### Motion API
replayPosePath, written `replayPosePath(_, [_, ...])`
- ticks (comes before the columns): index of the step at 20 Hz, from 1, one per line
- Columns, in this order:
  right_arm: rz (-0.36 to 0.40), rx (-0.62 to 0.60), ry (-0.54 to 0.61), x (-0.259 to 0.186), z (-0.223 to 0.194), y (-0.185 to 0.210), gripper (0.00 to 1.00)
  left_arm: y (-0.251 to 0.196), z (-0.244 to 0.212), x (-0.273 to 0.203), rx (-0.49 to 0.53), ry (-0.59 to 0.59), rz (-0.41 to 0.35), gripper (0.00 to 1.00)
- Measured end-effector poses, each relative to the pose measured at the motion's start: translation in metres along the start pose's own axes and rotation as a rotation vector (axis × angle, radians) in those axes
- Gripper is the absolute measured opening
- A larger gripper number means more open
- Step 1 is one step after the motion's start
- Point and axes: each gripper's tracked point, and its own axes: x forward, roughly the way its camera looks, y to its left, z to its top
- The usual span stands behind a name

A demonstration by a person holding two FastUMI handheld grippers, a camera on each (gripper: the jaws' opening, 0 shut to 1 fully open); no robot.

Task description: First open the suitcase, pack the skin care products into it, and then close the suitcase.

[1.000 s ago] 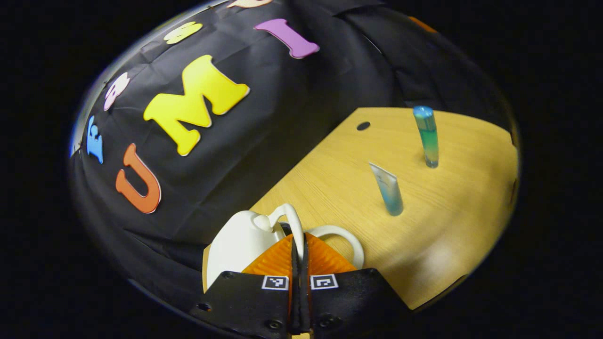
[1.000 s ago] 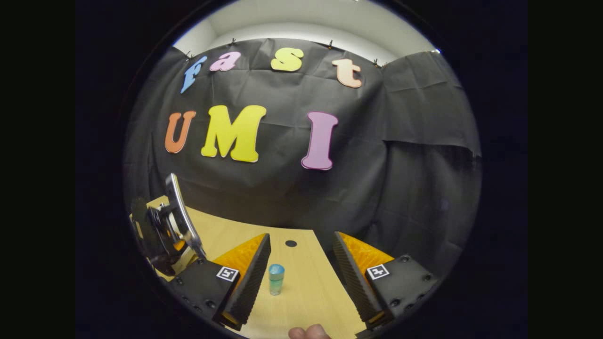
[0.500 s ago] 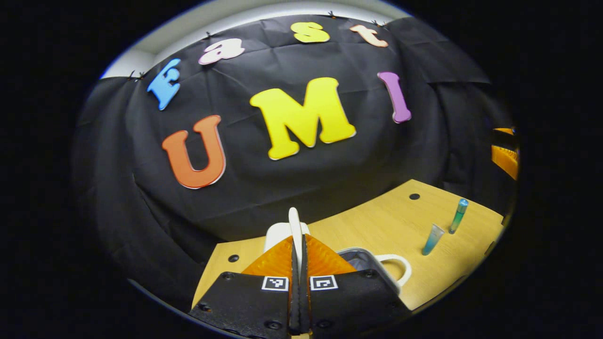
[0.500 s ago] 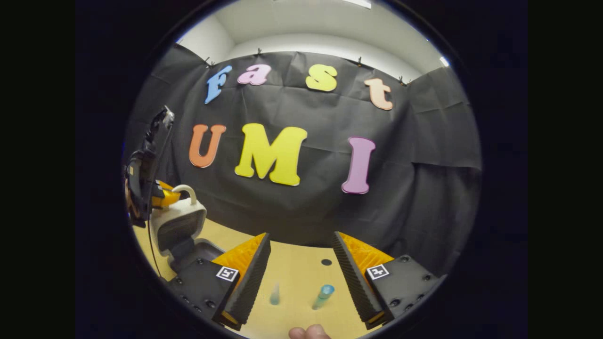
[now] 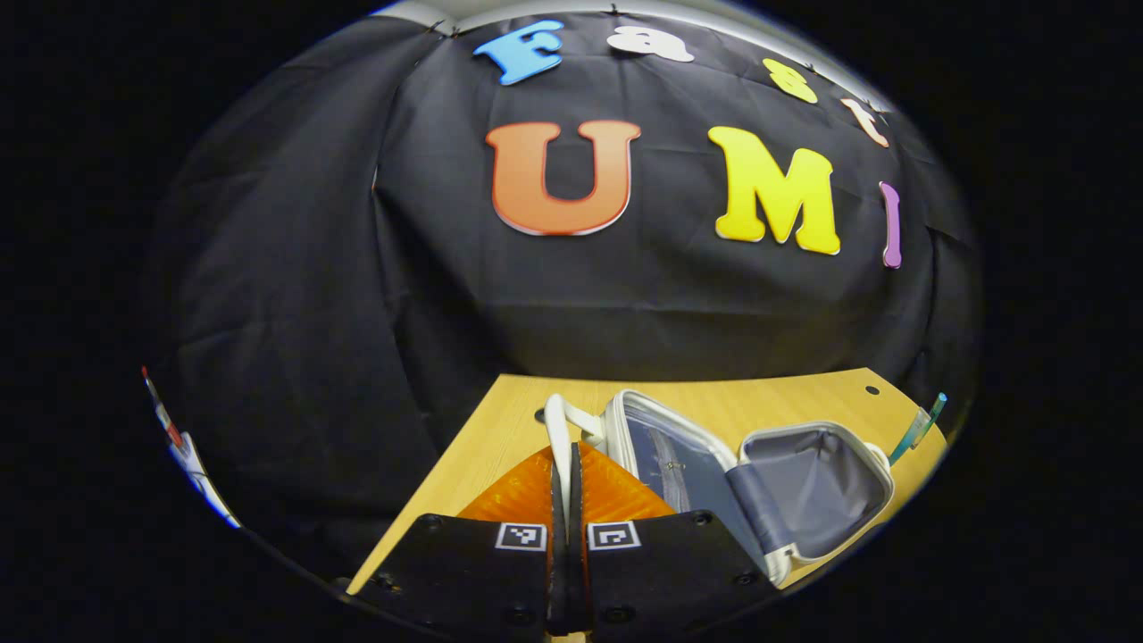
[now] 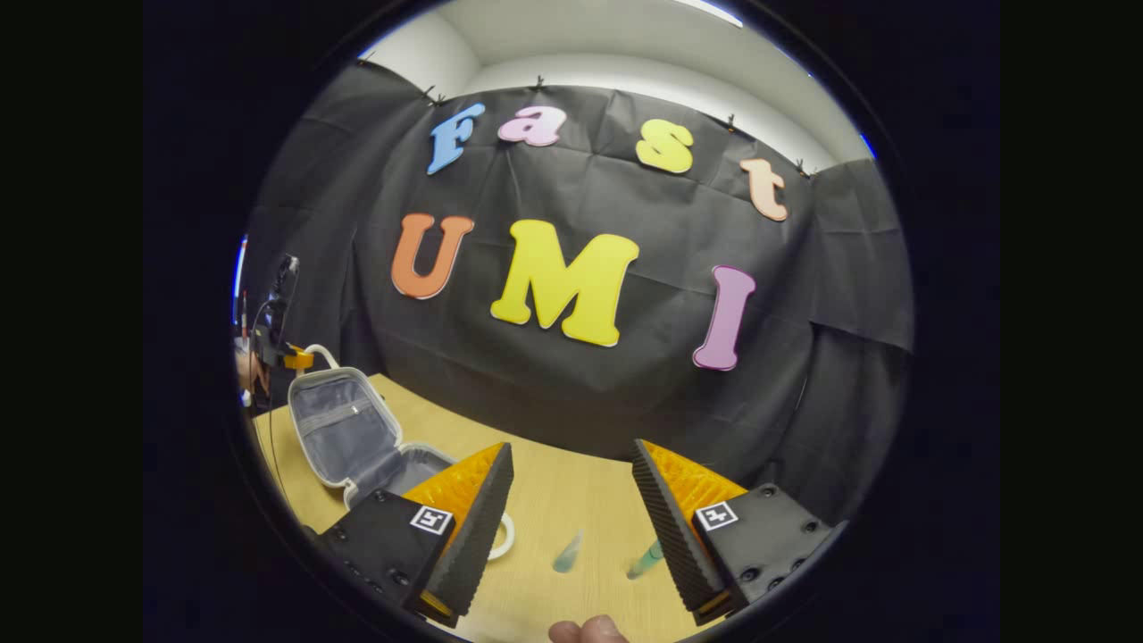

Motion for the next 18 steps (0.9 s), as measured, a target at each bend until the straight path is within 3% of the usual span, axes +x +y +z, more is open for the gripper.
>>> replayPosePath(4, [0.013, -0.048, 0.005, 0.003, 0.002, 0.015, 0.8, 0.029, -0.069, 0.027, -0.146, 0.132, 0.013, 0.03])
replayPosePath(7, [0.009, -0.048, 0.021, 0.007, 0.0, 0.02, 0.8, 0.025, -0.108, 0.045, -0.239, 0.231, -0.009, 0.05])
replayPosePath(10, [0.005, -0.038, 0.037, 0.011, -0.004, 0.021, 0.8, 0.03, -0.115, 0.047, -0.286, 0.246, -0.026, 0.11])
replayPosePath(12, [0.007, -0.035, 0.039, 0.012, -0.007, 0.022, 0.79, 0.039, -0.125, 0.048, -0.252, 0.274, 0.009, 0.14])
replayPosePath(13, [0.008, -0.035, 0.04, 0.013, -0.008, 0.021, 0.79, 0.041, -0.123, 0.046, -0.243, 0.267, 0.012, 0.22])
replayPosePath(14, [0.009, -0.03, 0.04, 0.014, -0.009, 0.021, 0.8, 0.042, -0.115, 0.045, -0.234, 0.254, 0.026, 0.59])
replayPosePath(17, [-0.011, -0.021, 0.025, 0.016, -0.012, 0.009, 0.8, 0.033, -0.091, 0.029, -0.203, 0.214, 0.029, 0.72])
replayPosePath(18, [-0.024, -0.015, 0.02, 0.017, -0.013, 0.002, 0.8, 0.028, -0.079, 0.02, -0.18, 0.19, 0.036, 0.96])
